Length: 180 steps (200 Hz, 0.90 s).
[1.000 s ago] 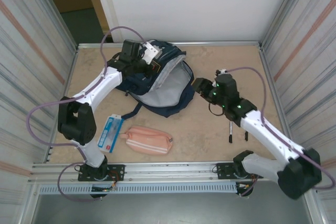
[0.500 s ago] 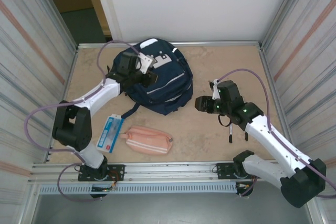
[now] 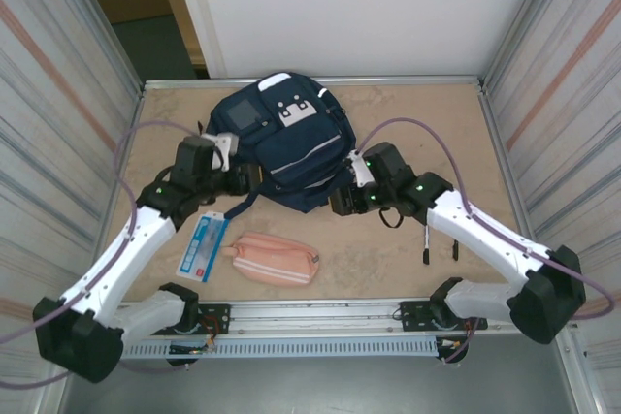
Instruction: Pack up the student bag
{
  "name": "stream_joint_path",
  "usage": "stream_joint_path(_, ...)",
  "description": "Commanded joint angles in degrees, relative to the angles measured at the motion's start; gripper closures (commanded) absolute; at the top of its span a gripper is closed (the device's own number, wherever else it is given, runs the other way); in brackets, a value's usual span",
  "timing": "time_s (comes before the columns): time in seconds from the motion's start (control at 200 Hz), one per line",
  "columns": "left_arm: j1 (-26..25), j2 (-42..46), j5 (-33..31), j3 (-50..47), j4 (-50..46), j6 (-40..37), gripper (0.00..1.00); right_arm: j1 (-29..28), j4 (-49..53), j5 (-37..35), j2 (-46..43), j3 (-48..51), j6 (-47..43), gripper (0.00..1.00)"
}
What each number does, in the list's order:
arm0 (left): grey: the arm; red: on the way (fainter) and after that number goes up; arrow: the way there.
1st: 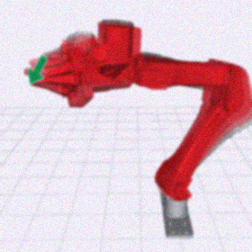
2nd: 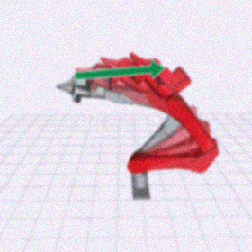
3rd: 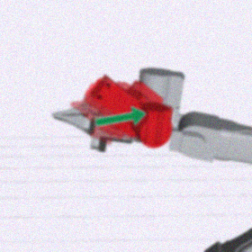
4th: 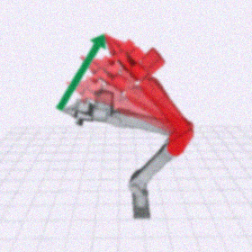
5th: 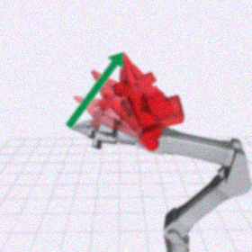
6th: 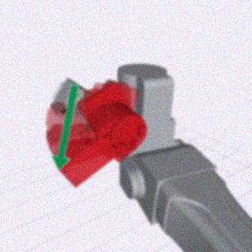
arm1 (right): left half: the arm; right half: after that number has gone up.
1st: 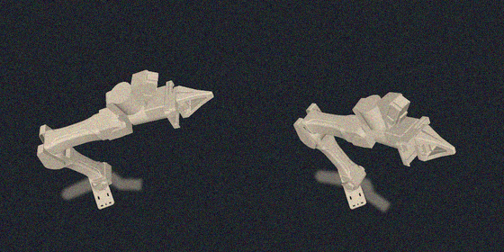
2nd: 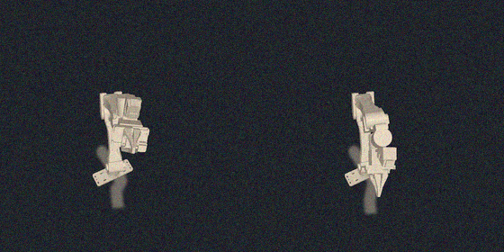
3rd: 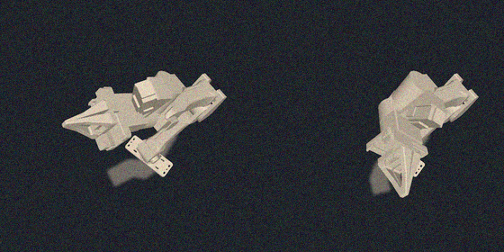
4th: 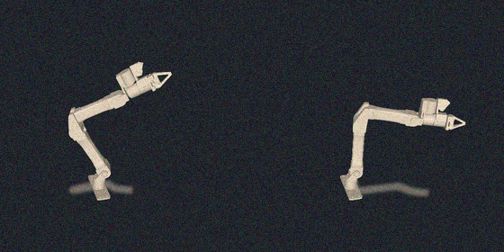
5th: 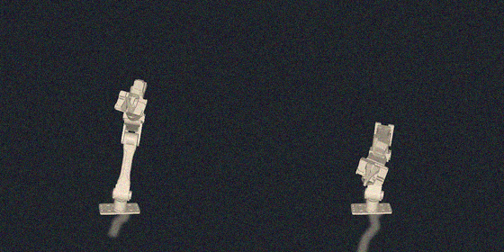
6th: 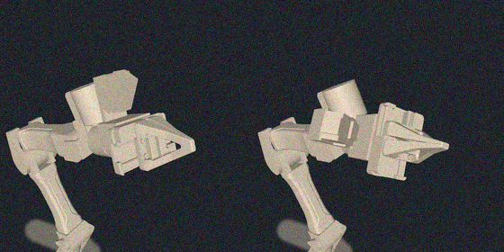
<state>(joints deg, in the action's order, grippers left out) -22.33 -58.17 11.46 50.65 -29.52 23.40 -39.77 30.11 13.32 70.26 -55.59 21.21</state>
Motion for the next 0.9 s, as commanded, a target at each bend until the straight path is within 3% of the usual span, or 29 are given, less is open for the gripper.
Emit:
stream_joint_path(0.0,-0.09,5.70,-0.39,-5.52,-12.22,9.22,0.44,-1.91,-0.22,-1.05,3.48,-2.96,-2.49,0.44)
stream_joint_path(0.15,-0.09,11.80,1.39,-11.12,-16.01,15.36,0.41,-3.62,-2.20,-0.31,8.86,-5.01,-2.00,0.44)
stream_joint_path(0.331,0.16,13.16,-1.92,-12.52,-16.04,14.46,0.34,-5.23,-3.28,-5.09,14.65,-7.59,0.42,0.42)
stream_joint_path(0.416,0.81,11.61,-5.67,-11.82,-12.61,13.94,0.23,-5.67,-4.17,-5.21,17.88,-10.04,1.41,0.42)
stream_joint_path(0.441,1.09,10.67,-7.24,-11.78,-10.72,13.26,0.18,-5.88,-3.97,-5.55,18.75,-11.01,1.64,0.41)
stream_joint_path(0.461,1.37,9.87,-8.77,-11.88,-9.02,12.45,0.04,-6.06,-3.87,-5.84,19.56,-11.65,1.90,0.41)
stream_joint_path(0.476,1.65,9.17,-9.62,-11.85,-7.82,11.98,0.02,-6.27,-3.84,-6.08,20.04,-12.08,2.09,0.41)
stream_joint_path(0.636,9.29,-2.74,-9.90,-8.29,2.47,5.18,0.01,-7.78,-4.73,-6.07,22.61,-14.39,4.34,0.41)
stream_joint_path(0.797,19.86,-16.24,5.05,-5.09,15.54,4.85,0.01,-8.72,-6.15,-6.36,20.87,-10.88,6.27,0.41)
stream_joint_path(0.897,20.39,-23.94,5.59,2.07,15.82,3.24,0.04,-8.76,-5.63,-5.50,20.49,-9.43,8.16,0.41)
